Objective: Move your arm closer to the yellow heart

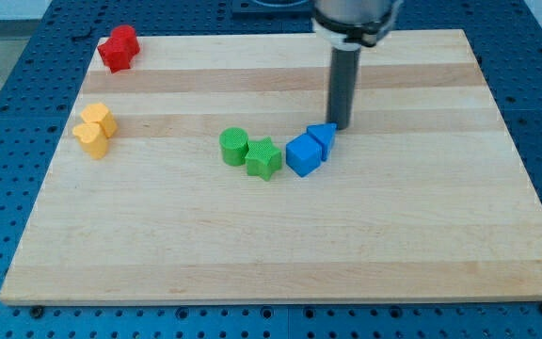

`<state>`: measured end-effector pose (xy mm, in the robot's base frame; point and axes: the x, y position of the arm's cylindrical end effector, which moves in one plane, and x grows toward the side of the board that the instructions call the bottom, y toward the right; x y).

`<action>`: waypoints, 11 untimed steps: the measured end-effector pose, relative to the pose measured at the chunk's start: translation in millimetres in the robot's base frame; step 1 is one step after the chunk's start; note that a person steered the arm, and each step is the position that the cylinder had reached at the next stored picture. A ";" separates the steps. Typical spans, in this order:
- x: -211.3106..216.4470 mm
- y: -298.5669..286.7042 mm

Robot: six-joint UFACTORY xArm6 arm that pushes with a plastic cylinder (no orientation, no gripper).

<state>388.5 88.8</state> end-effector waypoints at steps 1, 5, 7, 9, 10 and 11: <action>-6.6 17.7; -85.2 1.0; -87.0 -59.4; -75.1 -179.4; -42.0 -223.3; -3.5 -249.6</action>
<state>385.0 -160.8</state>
